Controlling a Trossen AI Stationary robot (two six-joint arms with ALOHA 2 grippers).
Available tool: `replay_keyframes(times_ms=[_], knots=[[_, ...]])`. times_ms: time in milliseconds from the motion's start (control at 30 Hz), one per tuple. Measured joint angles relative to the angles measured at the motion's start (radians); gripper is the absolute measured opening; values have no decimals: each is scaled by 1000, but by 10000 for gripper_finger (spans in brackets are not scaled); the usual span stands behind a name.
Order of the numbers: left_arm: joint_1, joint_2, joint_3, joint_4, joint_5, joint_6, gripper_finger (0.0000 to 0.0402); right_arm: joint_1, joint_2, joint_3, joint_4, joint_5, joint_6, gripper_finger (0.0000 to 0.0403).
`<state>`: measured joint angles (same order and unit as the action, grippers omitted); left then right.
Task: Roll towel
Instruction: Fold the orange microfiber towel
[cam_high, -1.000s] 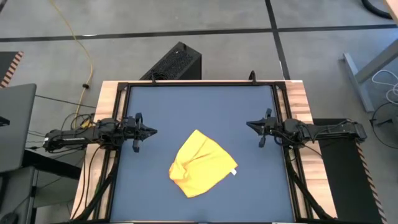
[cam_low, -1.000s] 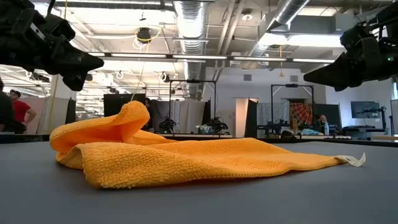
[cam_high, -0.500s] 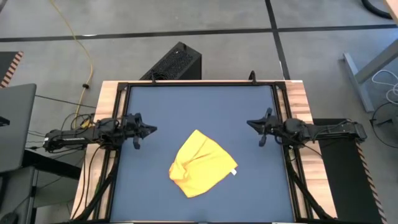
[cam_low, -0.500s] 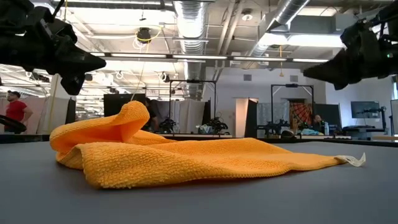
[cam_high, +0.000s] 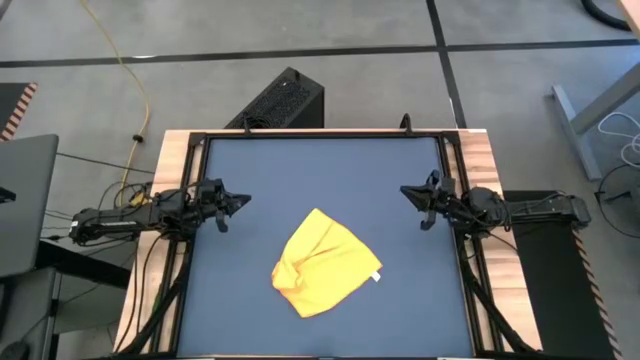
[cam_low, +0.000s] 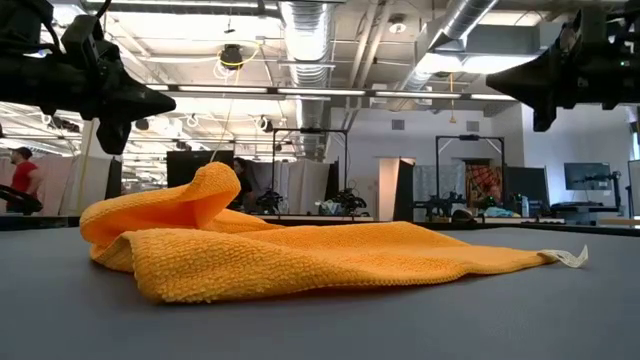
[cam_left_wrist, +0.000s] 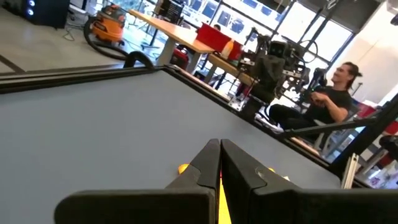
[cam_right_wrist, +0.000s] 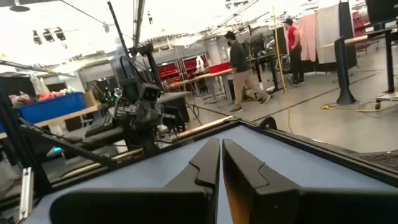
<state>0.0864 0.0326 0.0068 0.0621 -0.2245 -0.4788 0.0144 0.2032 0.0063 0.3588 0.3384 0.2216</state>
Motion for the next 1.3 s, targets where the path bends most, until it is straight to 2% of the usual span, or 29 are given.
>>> replay_keyframes(times_ms=[133,300,400,533,633,900,1000,1100,1200,1300], knots=[[0,0,0,14,3,-7,0,32,53,0,8,-3,14,46],[0,20,0,88,-29,-60,0,92,176,0,128,-3,15,46],[-3,76,0,179,20,-31,0,125,276,19,168,-1,10,46],[-25,217,0,319,121,-4,0,147,439,82,234,-1,-3,47],[-55,355,5,414,142,27,0,156,565,142,262,1,-41,47],[-192,689,147,486,230,149,0,197,859,285,259,3,-44,47],[-263,797,223,475,214,180,0,219,960,346,254,3,-49,47],[-327,899,304,459,162,184,0,229,1046,416,251,2,-121,47],[-380,984,387,376,147,193,0,232,1117,486,243,2,-153,47],[-431,1064,473,297,106,134,0,235,1174,552,207,0,-155,47]])
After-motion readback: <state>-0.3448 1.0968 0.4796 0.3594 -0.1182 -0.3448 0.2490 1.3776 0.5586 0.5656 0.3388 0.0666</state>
